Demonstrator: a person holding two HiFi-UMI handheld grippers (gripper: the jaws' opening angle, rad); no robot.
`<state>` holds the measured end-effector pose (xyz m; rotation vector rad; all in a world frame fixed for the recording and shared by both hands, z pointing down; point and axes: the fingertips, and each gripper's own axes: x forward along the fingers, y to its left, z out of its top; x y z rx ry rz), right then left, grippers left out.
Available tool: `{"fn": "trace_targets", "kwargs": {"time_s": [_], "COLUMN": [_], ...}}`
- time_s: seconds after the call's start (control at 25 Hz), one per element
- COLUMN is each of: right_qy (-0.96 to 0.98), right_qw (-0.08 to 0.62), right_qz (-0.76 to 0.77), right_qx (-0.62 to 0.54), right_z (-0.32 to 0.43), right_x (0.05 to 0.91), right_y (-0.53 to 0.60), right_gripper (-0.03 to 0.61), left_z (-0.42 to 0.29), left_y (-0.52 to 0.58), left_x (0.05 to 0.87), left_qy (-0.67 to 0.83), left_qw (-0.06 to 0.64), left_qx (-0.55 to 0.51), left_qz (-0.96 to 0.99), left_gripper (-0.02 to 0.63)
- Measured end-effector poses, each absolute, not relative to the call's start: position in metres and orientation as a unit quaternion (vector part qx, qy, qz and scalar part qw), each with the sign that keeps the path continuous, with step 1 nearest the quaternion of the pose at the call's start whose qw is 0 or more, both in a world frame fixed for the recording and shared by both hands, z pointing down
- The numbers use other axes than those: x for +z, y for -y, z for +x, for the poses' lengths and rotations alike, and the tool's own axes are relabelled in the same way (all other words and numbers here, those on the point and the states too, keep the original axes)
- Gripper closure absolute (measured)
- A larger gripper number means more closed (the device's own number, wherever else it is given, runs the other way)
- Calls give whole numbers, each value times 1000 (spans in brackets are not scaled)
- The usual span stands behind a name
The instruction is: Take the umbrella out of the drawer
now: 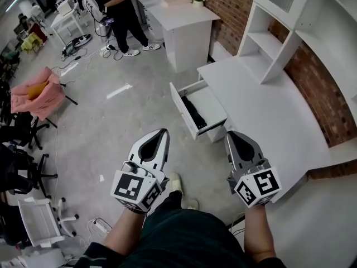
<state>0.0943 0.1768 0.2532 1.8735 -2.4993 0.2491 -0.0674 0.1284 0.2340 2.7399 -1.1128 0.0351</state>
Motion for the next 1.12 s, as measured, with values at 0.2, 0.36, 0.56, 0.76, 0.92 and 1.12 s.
{"fn": "trace_targets", "kwargs": {"time_s": [0.2, 0.36, 0.56, 0.76, 0.92, 1.12], "right_qy": [794, 792, 785, 780, 778, 789], "right_qw": [14, 31, 48, 68, 78, 98], "right_qz": [599, 600, 607, 610, 609, 586], "right_qx": [97, 108, 112, 124, 134, 157], "right_z": [91, 84, 75, 72, 85, 98], "right_x": [265, 276, 284, 298, 317, 351], "right_y": [-122, -80, -40, -13, 7, 46], "right_gripper": [574, 574, 574, 574, 574, 574], "left_z": [-66, -69, -69, -73, -63, -42], "left_y": [-77, -36, 3, 37, 58, 88], "left_x": [244, 255, 268, 279, 293, 318], "left_qy": [356, 347, 335, 335, 338, 343], "left_qw": [88, 97, 108, 122, 129, 146], "left_qx": [11, 7, 11, 18, 23, 22], "left_qz": [930, 933, 936, 934, 932, 928], "left_gripper": [607, 607, 607, 607, 607, 607]}}
